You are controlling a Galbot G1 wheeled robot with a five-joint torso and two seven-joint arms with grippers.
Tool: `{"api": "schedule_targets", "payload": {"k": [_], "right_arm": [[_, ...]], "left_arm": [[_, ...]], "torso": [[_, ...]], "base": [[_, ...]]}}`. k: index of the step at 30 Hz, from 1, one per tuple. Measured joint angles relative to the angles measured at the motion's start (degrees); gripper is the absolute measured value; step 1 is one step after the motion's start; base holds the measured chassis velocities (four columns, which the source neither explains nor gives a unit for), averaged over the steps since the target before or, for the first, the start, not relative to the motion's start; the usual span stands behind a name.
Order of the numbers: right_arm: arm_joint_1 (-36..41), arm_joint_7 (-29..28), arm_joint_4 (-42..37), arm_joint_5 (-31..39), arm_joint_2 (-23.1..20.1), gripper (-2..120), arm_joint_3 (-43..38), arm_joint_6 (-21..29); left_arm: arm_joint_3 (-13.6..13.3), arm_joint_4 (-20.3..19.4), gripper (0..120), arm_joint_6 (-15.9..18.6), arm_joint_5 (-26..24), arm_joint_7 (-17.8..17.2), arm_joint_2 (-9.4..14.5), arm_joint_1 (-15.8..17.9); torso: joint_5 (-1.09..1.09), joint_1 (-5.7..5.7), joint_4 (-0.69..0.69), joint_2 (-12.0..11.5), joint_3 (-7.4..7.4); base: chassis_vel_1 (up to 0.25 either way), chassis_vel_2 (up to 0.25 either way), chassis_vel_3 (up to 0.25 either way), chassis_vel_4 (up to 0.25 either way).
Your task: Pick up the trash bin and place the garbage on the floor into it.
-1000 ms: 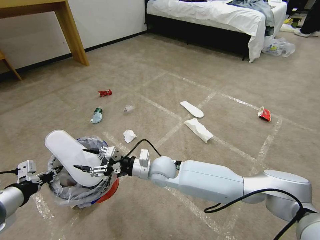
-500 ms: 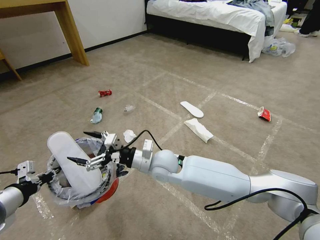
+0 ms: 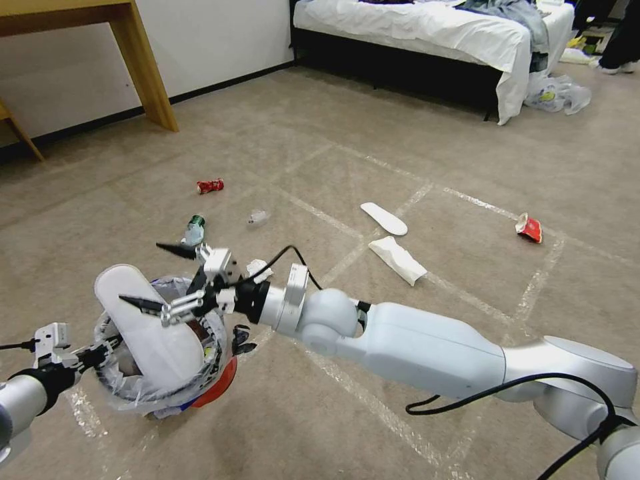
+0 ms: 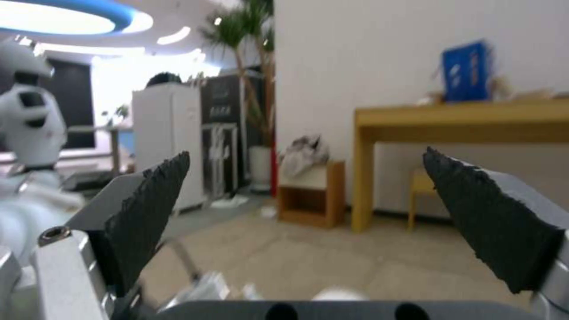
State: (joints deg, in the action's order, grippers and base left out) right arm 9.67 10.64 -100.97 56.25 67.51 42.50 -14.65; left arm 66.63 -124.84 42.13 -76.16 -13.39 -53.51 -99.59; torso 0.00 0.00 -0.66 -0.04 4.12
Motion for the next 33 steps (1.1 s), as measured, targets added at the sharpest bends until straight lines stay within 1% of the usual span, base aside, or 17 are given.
{"api": "schedule_targets", "payload": {"k": [1, 4, 6, 7, 9, 10, 12, 13, 14, 15, 19, 23, 25, 26, 29, 31, 33], "right_arm": [[0.05, 0.07, -1.08, 0.78, -1.25, 100, -3.17, 0.18], [0.33, 0.13, -1.75, 1.22, -2.12, 100, -5.05, 0.26], [1.93, 0.18, -3.15, 2.25, -5.13, 100, -11.42, 0.43], [1.93, 0.18, -3.15, 2.25, -5.13, 100, -11.42, 0.43], [3.97, 0.07, -4.03, 2.68, -7.37, 100, -16.74, 0.63], [3.97, 0.07, -4.03, 2.68, -7.37, 100, -16.74, 0.63], [8.90, -0.35, -5.65, 2.78, -10.79, 100, -25.35, 1.22], [8.90, -0.35, -5.65, 2.78, -10.79, 100, -25.35, 1.22], [13.40, -0.56, -6.86, 2.58, -12.75, 100, -31.41, 1.66], [13.40, -0.56, -6.86, 2.58, -12.75, 100, -31.41, 1.66], [24.83, -1.82, -9.85, -1.33, -17.29, 100, -48.18, 1.86], [29.53, -4.44, -11.11, -4.44, -18.65, 100, -53.21, 1.38], [37.02, -8.20, -11.99, -11.12, -19.13, 100, -60.42, 1.77], [37.02, -8.20, -11.99, -11.12, -19.13, 100, -60.42, 1.77], [40.80, -11.51, -12.11, -15.03, -18.34, 100, -63.97, 2.35], [43.83, -13.94, -11.73, -16.94, -16.73, 100, -66.77, 2.78], [45.03, -14.67, -11.70, -17.49, -16.12, 100, -67.80, 2.79]], "left_arm": [[0.20, -0.07, 1, 0.00, -0.02, 0.00, -0.02, -0.07], [0.30, -0.08, 1, 0.00, -0.02, 0.00, -0.06, -0.12], [0.60, -0.08, 1, 0.00, -0.01, 0.01, -0.26, -0.22], [0.60, -0.08, 1, 0.00, -0.01, 0.01, -0.26, -0.22], [0.86, 0.04, 1, 0.00, 0.05, 0.03, -0.36, -0.22], [0.86, 0.04, 1, 0.00, 0.05, 0.03, -0.36, -0.22], [1.08, 0.36, 1, 0.00, 0.62, 0.15, -0.47, -0.34], [1.08, 0.36, 1, 0.00, 0.62, 0.15, -0.47, -0.34], [1.19, 0.63, 1, 0.00, 1.06, 0.14, -0.73, -0.21], [1.19, 0.63, 1, 0.00, 1.06, 0.14, -0.73, -0.21], [1.22, 1.27, 1, 0.00, 3.09, -0.24, -1.76, 0.08], [1.21, 1.71, 1, 0.00, 4.07, -0.25, -2.11, 0.48], [1.06, 1.92, 1, 0.00, 4.73, -0.29, -2.63, 1.22], [1.06, 1.92, 1, 0.00, 4.73, -0.29, -2.63, 1.22], [1.14, 1.80, 1, 0.00, 4.98, -0.18, -3.19, 1.19], [1.99, 1.09, 1, 0.01, 5.36, 0.14, -4.32, 0.37], [2.21, 0.86, 1, 0.01, 5.60, 0.22, -4.63, 0.25]], "torso": [[0.00, 0.00, 0.00, 0.00, 0.00], [0.01, 0.00, 0.01, 0.00, 0.00], [0.01, 0.00, -0.01, 0.00, 0.00], [0.01, 0.00, -0.01, 0.00, 0.00], [0.02, 0.00, -0.01, 0.00, 0.00], [0.02, 0.00, -0.01, 0.00, 0.00], [0.02, 0.00, -0.01, 0.00, 0.00], [0.02, 0.00, -0.01, 0.00, 0.00], [0.03, 0.00, -0.01, 0.00, 0.00], [0.03, 0.00, -0.01, 0.00, 0.00], [0.03, 0.00, -0.02, 0.00, 0.00], [0.02, 0.00, 0.00, 0.00, -0.01], [0.02, 0.00, -0.02, 0.00, -0.01], [0.02, 0.00, -0.02, 0.00, -0.01], [0.03, 0.00, -0.05, 0.00, -0.01], [0.02, 0.00, 0.03, 0.00, -0.01], [0.02, 0.00, 0.04, 0.00, -0.01]], "base": [[0.000, 0.000, 0.000, 0.000], [0.000, 0.000, 0.000, 0.000], [0.000, 0.000, 0.000, 0.000], [0.000, 0.000, 0.000, 0.000], [0.000, 0.000, 0.000, 0.000], [0.000, 0.000, 0.000, 0.000], [0.000, 0.000, 0.000, 0.000], [0.000, 0.000, 0.000, 0.000], [0.000, 0.000, 0.000, 0.000], [0.000, 0.000, 0.000, 0.000], [0.000, 0.000, 0.000, 0.000], [0.000, 0.000, 0.000, 0.000], [0.000, 0.000, 0.000, 0.000], [0.000, 0.000, 0.000, 0.000], [0.000, 0.000, 0.000, 0.000], [0.000, 0.000, 0.000, 0.000], [0.000, 0.000, 0.000, 0.000]]}}
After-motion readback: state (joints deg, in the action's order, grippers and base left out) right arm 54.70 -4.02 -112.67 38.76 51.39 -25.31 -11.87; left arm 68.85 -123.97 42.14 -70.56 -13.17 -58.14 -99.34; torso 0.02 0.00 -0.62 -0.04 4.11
